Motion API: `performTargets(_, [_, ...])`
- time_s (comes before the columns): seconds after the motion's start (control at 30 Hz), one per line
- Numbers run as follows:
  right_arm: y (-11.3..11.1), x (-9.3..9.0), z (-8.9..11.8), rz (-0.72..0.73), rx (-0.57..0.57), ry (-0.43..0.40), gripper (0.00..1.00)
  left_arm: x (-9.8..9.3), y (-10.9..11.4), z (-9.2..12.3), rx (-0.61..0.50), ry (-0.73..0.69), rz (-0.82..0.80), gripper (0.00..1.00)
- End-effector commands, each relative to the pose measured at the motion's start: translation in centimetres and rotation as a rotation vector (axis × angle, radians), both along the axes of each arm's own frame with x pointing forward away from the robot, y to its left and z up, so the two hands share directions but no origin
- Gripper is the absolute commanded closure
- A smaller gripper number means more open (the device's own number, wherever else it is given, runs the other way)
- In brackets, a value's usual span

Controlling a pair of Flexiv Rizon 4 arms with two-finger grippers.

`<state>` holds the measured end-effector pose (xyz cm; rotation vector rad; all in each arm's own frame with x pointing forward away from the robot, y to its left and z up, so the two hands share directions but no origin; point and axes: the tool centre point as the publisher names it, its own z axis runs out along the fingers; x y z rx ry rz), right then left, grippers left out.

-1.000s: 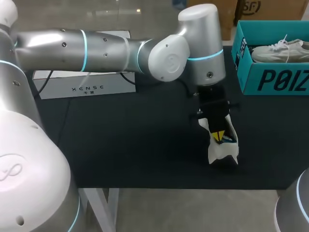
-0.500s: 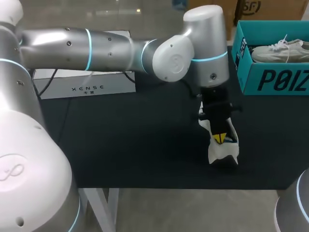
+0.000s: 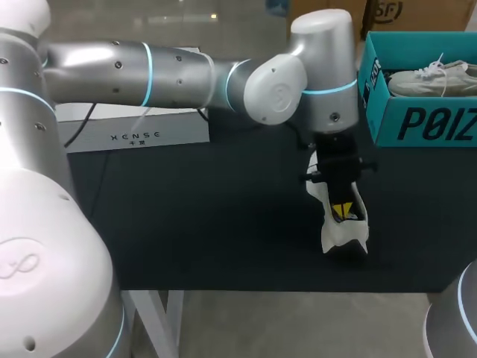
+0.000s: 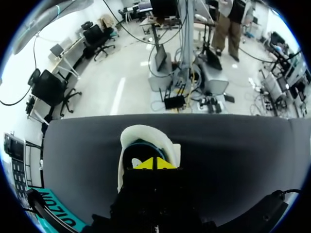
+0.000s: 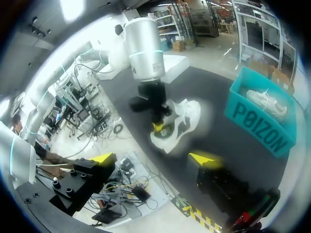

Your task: Take the shoe out of the shoebox, open the shoe tongue, remove and reinsert the insole, then place the shoe into the shoebox

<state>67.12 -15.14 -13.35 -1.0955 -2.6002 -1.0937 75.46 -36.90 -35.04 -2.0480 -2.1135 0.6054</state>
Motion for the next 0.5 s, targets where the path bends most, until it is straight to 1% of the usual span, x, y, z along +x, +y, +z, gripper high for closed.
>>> performTargets(0.03, [0.0,0.1,0.0,0.0,-0.002,0.002,0.0,-0.1,0.2,0.9,0.012,-0.013,-0.001,1.0])
performTargets(0.1, [0.0,0.1,0.0,0.0,-0.002,0.002,0.0,-0.4,-0.1,0.7,0.016,-0.013,-0.008,1.0])
performTargets(0.27, [0.0,0.1,0.0,0.0,-0.002,0.002,0.0,-1.5,-0.9,-1.0,0.017,0.013,-0.021,1.0])
performTargets(0.5, [0.0,0.1,0.0,0.0,-0.002,0.002,0.0,-2.1,-2.0,-3.0,0.021,0.021,-0.032,1.0])
